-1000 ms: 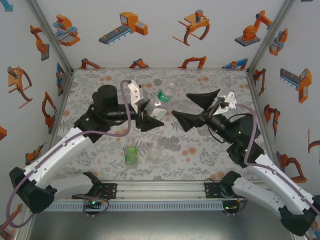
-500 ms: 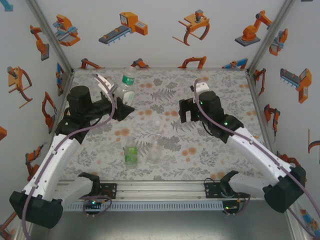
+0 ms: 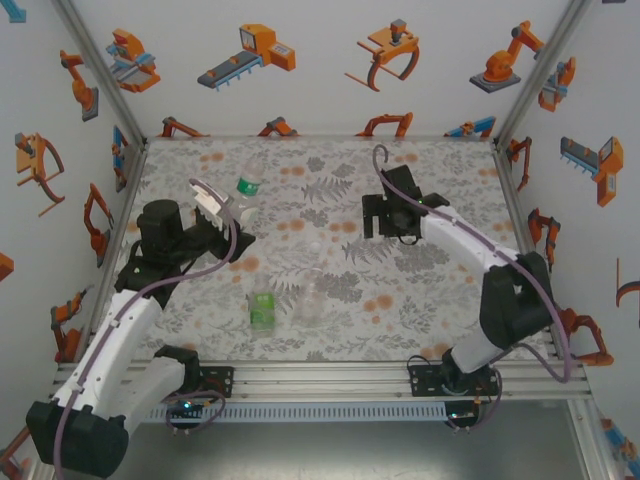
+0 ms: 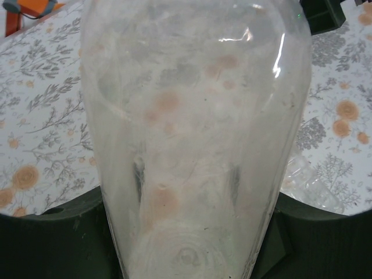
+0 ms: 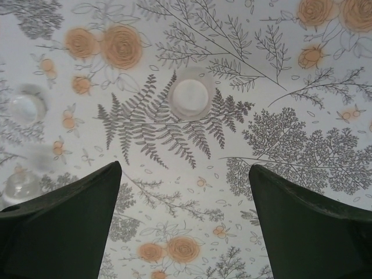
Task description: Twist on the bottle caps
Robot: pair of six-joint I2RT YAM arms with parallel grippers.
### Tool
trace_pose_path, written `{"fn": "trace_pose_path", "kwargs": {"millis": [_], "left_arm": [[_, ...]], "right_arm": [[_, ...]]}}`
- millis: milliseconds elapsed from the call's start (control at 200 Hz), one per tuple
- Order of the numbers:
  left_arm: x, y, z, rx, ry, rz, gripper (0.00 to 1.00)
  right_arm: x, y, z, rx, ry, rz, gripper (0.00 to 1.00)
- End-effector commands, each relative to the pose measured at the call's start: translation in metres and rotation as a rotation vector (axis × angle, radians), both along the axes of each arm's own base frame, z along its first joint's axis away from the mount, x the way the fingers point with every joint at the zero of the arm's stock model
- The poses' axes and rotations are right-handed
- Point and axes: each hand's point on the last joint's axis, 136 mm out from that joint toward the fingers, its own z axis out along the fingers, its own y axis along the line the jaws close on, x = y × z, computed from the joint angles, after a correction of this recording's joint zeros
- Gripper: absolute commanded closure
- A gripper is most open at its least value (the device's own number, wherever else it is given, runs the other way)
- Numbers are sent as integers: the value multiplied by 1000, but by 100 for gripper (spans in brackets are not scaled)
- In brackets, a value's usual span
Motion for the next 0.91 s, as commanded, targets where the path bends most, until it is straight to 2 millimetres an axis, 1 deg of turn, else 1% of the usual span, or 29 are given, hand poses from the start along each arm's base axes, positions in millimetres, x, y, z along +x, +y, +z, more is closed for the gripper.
{"fn": "trace_pose_path", "kwargs": {"millis": [0, 115, 200, 325, 416, 526, 671, 901], "left_arm": [[6, 10, 24, -9, -116, 67, 100], [8, 15, 24, 12, -123, 97, 100], [8, 16, 23, 17, -119, 103, 100], [7, 15, 23, 22, -114, 92, 100], [7, 16, 23, 25, -117, 95, 100], [8, 16, 22, 29, -113, 99, 100], [9, 17, 21, 34, -108, 104, 100], [11, 14, 18, 28, -89, 92, 100]], "right_arm": [[5, -1, -23, -38, 86, -16, 22], [19, 5, -38, -51, 115, 9, 31], [27, 10, -48, -58, 137, 24, 34], [35, 12, -60, -70, 154, 17, 36], [40, 11, -64, -73, 159, 12, 38], [42, 11, -72, -72, 174, 10, 40], [41, 12, -82, -69, 200, 16, 43], [43, 11, -86, -80, 202, 18, 45]]}}
